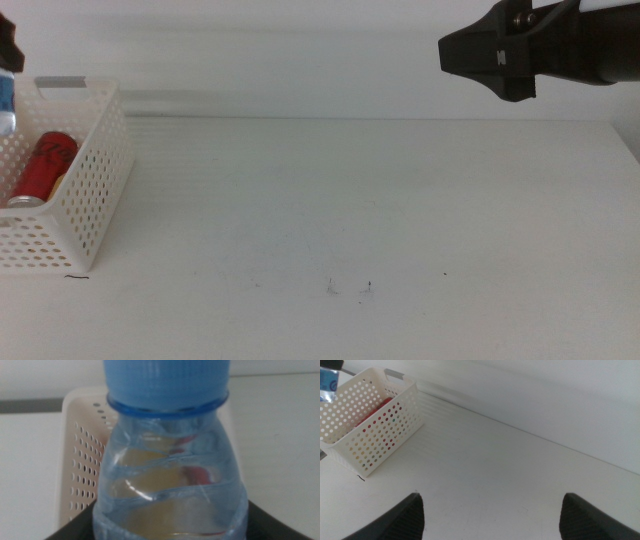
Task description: Use arms to grab the bottles and put them into the dustbin to the left of the table.
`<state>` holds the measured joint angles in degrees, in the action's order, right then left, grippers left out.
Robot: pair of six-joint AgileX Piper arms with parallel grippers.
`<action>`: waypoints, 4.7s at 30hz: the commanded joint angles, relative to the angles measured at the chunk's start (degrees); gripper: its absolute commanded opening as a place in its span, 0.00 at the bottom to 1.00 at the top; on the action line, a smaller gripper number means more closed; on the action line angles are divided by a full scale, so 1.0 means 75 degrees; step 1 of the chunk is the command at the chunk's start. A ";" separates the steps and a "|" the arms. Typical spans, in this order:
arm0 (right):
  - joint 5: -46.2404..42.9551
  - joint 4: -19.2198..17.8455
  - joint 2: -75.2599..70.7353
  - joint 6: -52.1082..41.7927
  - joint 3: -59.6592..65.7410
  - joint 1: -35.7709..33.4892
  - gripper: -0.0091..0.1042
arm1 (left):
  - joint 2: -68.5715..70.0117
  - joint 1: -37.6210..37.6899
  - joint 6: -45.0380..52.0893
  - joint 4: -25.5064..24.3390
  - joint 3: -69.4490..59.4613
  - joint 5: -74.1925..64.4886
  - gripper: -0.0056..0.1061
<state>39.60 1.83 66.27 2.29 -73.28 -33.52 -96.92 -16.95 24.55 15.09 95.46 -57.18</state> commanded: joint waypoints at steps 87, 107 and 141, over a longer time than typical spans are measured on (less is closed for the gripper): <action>-0.0076 0.0007 -0.0026 -0.0086 -0.0059 -0.0013 0.85 | 0.7877 0.3864 -0.0790 0.0431 -0.6225 0.4610 0.89; -0.0076 -0.0014 -0.0026 -0.0086 -0.0059 -0.0013 0.85 | 0.7877 0.3864 -0.2109 -0.0864 -0.6225 0.5660 0.89; -0.3472 0.0657 -0.7911 -0.0086 0.9467 0.5226 0.85 | 1.2715 0.2269 -0.2109 -0.0688 -1.2026 0.6096 0.89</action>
<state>13.43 7.40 8.92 2.29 -3.35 5.05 -3.03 0.06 9.02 9.79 6.62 -13.87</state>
